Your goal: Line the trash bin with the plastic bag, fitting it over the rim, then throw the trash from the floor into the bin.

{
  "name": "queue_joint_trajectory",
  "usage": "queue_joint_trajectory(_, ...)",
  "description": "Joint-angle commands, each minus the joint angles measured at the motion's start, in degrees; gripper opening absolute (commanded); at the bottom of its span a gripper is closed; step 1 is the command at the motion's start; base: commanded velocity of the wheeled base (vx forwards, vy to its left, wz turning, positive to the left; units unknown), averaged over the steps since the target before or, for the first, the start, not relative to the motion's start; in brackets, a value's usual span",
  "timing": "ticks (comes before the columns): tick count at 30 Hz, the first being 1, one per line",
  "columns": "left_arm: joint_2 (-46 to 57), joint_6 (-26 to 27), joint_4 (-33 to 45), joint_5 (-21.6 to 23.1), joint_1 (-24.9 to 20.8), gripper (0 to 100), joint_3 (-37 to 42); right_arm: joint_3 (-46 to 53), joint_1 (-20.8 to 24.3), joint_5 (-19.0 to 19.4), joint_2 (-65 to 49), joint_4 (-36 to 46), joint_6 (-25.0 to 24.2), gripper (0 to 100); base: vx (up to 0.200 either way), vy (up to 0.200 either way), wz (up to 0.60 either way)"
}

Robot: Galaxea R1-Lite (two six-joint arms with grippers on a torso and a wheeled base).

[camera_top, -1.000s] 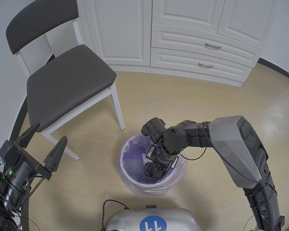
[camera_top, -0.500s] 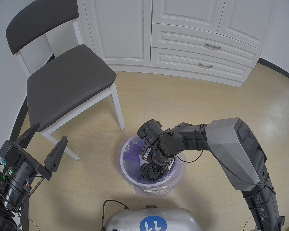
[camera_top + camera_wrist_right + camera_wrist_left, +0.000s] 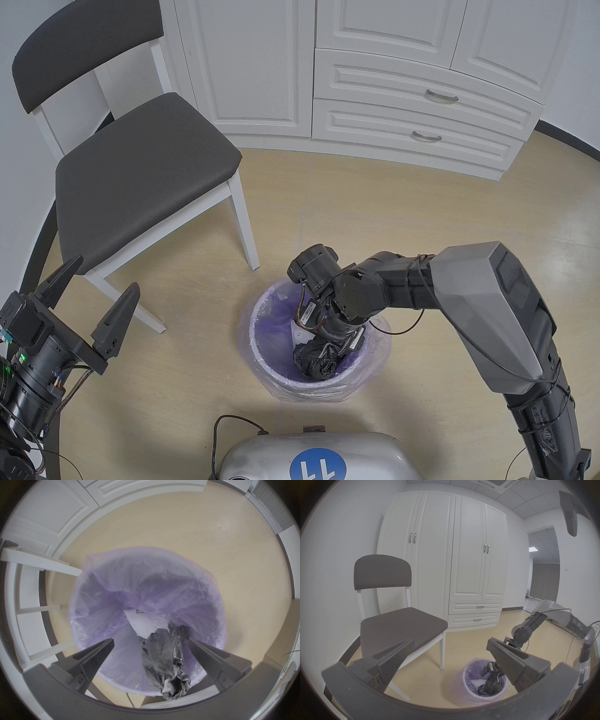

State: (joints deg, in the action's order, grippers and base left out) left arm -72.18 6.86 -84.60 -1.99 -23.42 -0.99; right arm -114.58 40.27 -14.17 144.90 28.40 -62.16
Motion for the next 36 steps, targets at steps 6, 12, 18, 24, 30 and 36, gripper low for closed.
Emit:
queue_joint_trajectory(6,-0.07,-0.01,-0.04,-0.03,-0.05,100,0.99,1.55,0.43,-0.07,-10.51,0.25,-0.59,100,0.000,0.000,0.00)
queue_joint_trajectory(12,-0.15,-0.01,0.67,-0.03,0.04,100,0.99,7.88,0.34,-3.41,-17.37,-0.02,2.57,100,0.000,0.000,0.00)
queue_joint_trajectory(18,0.02,-0.01,1.63,-0.03,-0.05,100,0.99,20.54,-1.68,-10.09,-21.67,-4.67,14.17,100,0.000,0.000,0.00)
queue_joint_trajectory(24,0.02,-0.01,1.81,-0.12,-0.05,100,0.99,42.51,-2.47,-10.80,-26.16,-26.38,30.69,100,0.000,0.000,0.00)
queue_joint_trajectory(30,0.11,-0.01,1.81,-0.03,-0.05,100,0.99,59.38,-1.42,-11.32,-26.86,-54.07,43.79,100,0.000,0.000,0.00)
queue_joint_trajectory(36,0.02,-0.01,1.81,-0.03,-0.05,100,0.99,65.54,-0.63,-11.06,-23.34,-69.80,51.35,0,0.000,0.000,0.00)
